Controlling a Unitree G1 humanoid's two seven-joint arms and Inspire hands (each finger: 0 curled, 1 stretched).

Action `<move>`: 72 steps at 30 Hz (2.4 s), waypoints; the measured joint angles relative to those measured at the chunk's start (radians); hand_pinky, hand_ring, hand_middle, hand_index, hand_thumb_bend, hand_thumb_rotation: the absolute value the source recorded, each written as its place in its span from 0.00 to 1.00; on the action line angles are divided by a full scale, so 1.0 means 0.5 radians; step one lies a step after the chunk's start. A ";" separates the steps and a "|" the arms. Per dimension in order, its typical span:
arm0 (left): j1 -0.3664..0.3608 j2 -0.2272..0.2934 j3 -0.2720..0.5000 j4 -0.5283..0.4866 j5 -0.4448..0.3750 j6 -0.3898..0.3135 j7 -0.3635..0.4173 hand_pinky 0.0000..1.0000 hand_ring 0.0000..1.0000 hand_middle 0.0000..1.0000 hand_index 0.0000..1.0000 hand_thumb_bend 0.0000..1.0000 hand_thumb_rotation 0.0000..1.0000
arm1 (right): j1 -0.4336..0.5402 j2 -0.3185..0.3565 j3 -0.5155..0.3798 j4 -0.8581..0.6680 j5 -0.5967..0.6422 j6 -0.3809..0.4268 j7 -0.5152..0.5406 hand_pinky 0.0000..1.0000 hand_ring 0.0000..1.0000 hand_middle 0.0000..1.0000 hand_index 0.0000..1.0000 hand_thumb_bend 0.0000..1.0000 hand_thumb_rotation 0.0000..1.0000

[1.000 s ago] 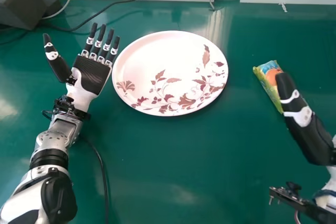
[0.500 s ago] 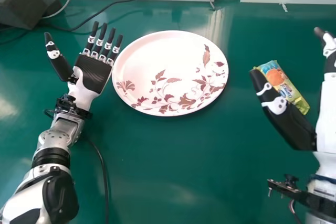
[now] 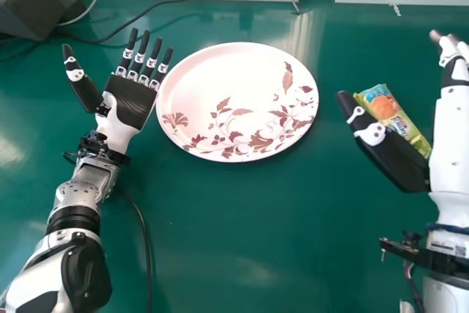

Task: Pick up biscuit and place it in the plate

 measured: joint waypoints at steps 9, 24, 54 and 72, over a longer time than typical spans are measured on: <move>0.002 -0.002 0.000 -0.006 -0.001 -0.008 0.004 1.00 1.00 1.00 1.00 1.00 0.84 | -0.140 0.000 -0.036 0.039 -0.159 0.056 0.169 1.00 1.00 1.00 1.00 1.00 0.84; 0.004 -0.008 0.000 -0.023 -0.001 -0.010 0.003 1.00 0.98 1.00 1.00 1.00 0.84 | -0.315 0.003 -0.159 0.179 -0.337 0.085 0.375 1.00 1.00 1.00 1.00 1.00 0.85; 0.034 -0.034 0.000 -0.099 -0.006 0.030 0.031 0.98 0.94 0.99 1.00 1.00 0.76 | -0.596 -0.091 -0.313 0.435 -0.527 0.123 0.873 1.00 1.00 1.00 1.00 1.00 0.84; 0.038 -0.040 0.000 -0.106 -0.008 0.053 -0.001 1.00 0.97 1.00 1.00 1.00 0.78 | -0.651 -0.231 -0.323 0.674 -0.474 0.162 0.878 1.00 1.00 1.00 1.00 1.00 0.84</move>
